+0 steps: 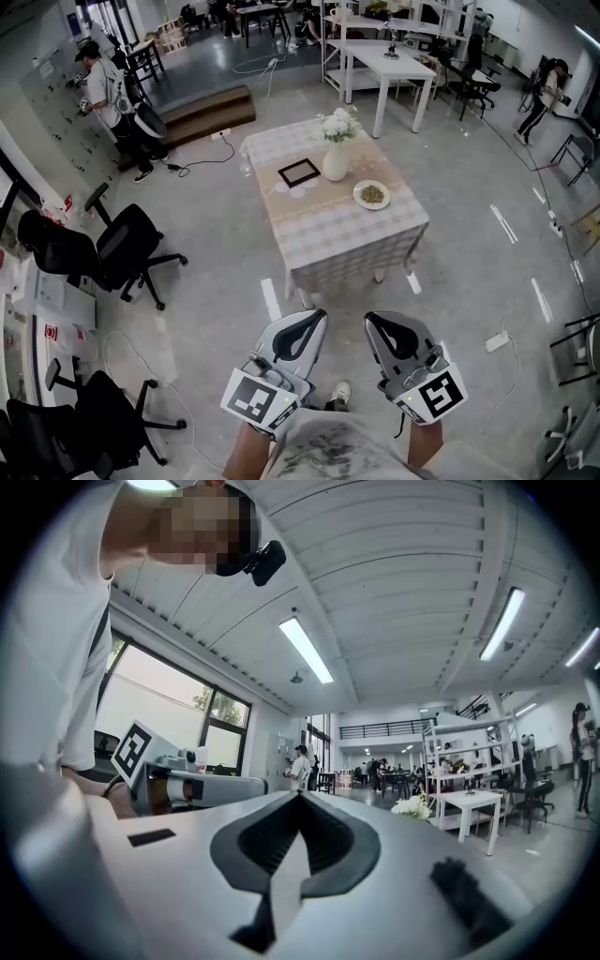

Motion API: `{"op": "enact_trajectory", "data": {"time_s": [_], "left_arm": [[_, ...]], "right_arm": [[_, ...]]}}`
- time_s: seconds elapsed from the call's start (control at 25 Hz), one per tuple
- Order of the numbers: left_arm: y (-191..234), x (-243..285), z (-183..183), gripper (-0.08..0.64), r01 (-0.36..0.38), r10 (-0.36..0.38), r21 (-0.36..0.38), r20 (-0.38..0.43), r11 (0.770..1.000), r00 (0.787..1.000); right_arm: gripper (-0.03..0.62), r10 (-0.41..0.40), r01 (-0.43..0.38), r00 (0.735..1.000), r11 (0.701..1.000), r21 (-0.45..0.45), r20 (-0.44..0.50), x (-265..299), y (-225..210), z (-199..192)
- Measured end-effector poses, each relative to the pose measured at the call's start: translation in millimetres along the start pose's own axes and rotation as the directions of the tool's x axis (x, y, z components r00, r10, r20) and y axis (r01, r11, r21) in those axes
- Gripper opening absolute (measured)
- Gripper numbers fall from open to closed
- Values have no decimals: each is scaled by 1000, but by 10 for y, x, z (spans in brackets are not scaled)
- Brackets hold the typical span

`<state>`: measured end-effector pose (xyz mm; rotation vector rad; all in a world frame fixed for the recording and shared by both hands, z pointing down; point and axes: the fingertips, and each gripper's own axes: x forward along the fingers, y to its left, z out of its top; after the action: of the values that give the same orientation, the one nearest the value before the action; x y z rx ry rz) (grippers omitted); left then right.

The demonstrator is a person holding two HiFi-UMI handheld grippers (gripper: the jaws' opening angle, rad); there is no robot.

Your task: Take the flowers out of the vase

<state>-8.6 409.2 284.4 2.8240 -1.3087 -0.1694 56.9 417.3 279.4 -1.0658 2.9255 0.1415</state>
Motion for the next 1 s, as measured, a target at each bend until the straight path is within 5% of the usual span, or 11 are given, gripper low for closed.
{"op": "enact_trajectory", "data": {"time_s": [0.48,1.0], "left_arm": [[-48,102,-10,8,-41,41,23,-2,999,999],[703,367,-83,8,-1,1,2,12,1000,1000]], "right_arm": [[16,15,-16,999,999,30,33,-17,-181,-13],[17,-25,25,999,1000,10,-24,719,-398,-221]]}}
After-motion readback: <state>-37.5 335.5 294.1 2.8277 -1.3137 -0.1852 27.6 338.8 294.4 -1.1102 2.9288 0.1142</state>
